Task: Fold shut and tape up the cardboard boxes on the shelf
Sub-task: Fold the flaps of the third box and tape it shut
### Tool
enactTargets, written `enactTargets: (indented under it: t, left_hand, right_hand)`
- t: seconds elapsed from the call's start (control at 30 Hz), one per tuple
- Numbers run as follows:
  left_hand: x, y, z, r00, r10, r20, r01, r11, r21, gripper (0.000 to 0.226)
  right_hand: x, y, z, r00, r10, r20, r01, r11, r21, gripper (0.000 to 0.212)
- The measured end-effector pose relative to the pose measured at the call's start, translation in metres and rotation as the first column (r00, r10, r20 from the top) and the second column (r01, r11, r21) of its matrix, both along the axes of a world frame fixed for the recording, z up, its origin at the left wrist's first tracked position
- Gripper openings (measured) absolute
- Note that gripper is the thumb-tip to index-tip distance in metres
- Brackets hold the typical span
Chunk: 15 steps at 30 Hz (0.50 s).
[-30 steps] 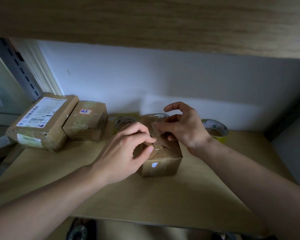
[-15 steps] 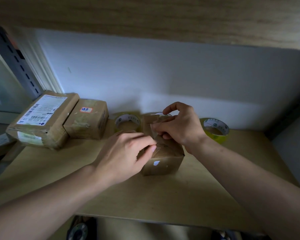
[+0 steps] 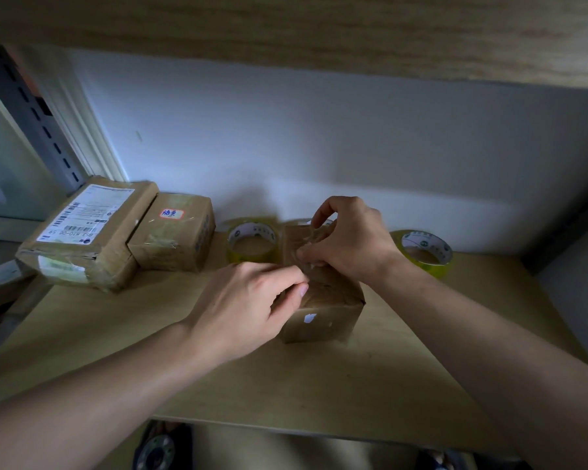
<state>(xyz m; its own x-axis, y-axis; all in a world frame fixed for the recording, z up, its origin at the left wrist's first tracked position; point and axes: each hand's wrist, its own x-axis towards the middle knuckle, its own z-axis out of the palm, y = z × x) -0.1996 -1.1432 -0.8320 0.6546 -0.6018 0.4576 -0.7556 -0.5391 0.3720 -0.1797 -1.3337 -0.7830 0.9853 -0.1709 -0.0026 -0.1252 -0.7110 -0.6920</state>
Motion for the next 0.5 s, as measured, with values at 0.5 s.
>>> enactTargets:
  t: [0.5]
  left_hand:
    - [0.003,0.0,-0.007,1.0,-0.022,0.003,0.022,0.996,-0.084,0.022]
  right_hand:
    - [-0.001,-0.012,-0.002,0.999,0.022,-0.043,-0.023,0.999,-0.027,0.045]
